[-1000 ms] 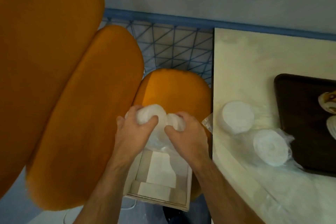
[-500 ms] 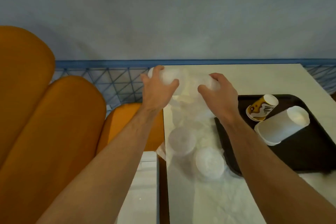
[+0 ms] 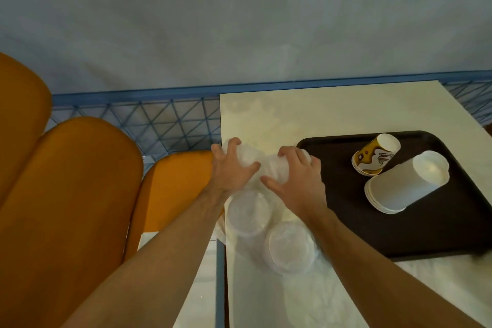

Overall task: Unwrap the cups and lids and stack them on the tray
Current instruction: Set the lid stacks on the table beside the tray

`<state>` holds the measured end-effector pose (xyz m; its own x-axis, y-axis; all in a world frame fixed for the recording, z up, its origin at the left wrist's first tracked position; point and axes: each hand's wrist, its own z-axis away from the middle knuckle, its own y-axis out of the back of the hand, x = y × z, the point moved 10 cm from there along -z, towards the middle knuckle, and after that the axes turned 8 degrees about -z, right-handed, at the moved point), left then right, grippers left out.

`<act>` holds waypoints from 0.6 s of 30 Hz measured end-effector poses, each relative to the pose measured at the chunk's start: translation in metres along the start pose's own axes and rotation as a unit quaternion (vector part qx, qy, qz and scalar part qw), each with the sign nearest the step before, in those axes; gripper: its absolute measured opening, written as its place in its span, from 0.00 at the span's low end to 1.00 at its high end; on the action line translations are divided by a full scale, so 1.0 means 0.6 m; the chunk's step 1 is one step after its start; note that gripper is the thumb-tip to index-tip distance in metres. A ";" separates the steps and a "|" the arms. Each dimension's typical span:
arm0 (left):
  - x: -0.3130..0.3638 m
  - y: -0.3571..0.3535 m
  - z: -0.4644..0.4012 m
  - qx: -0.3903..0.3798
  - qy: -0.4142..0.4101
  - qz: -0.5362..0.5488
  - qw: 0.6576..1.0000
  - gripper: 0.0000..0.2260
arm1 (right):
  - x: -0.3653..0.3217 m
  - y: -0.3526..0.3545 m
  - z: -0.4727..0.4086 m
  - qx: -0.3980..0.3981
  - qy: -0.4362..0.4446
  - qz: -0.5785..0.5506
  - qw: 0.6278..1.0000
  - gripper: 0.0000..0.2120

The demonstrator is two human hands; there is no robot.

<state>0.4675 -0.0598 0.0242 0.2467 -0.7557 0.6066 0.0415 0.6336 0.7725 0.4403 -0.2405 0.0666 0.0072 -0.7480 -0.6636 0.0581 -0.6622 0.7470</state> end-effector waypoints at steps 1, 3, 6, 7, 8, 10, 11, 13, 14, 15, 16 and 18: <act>-0.003 -0.002 0.002 -0.009 0.007 0.004 1.000 0.33 | 0.003 -0.005 0.005 -0.013 -0.007 0.015 1.000 0.32; -0.005 -0.004 0.005 -0.026 0.019 0.016 0.999 0.31 | 0.009 -0.016 0.013 -0.039 -0.021 0.048 0.998 0.32; 0.000 -0.007 0.012 -0.045 0.021 0.035 0.998 0.27 | 0.019 -0.028 0.025 -0.071 -0.047 0.090 0.992 0.32; 0.002 -0.010 0.014 -0.054 0.018 0.039 0.998 0.25 | 0.022 -0.029 0.029 -0.077 -0.057 0.099 0.990 0.32; 0.003 -0.012 0.016 -0.062 0.015 0.041 0.997 0.23 | 0.026 -0.030 0.032 -0.084 -0.066 0.109 0.988 0.32; 0.005 -0.014 0.019 -0.079 0.008 0.039 0.996 0.22 | 0.030 -0.031 0.036 -0.097 -0.075 0.122 0.985 0.30; 0.007 -0.014 0.019 -0.085 0.005 0.036 0.996 0.21 | 0.033 -0.032 0.038 -0.106 -0.080 0.125 0.983 0.30; 0.010 -0.012 0.021 -0.093 0.004 0.034 0.995 0.22 | 0.039 -0.035 0.041 -0.120 -0.088 0.124 0.981 0.31; 0.010 -0.010 0.023 -0.096 0.003 0.038 0.995 0.23 | 0.042 -0.037 0.042 -0.123 -0.090 0.121 0.981 0.31; 0.009 -0.008 0.025 -0.096 0.002 0.047 0.994 0.23 | 0.043 -0.036 0.043 -0.123 -0.087 0.115 0.982 0.32; 0.008 -0.004 0.029 -0.094 0.000 0.058 0.994 0.23 | 0.041 -0.036 0.043 -0.122 -0.077 0.106 0.984 0.33; 0.002 0.010 0.046 -0.078 -0.004 0.091 0.993 0.23 | 0.032 -0.038 0.045 -0.128 -0.038 0.085 0.987 0.33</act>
<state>0.4411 -0.0619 0.0347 0.2553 -0.6276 0.7355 0.1457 0.7770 0.6124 0.4120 -0.2409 0.0378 -0.0361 -0.8553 -0.5169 0.3127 -0.5009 0.8070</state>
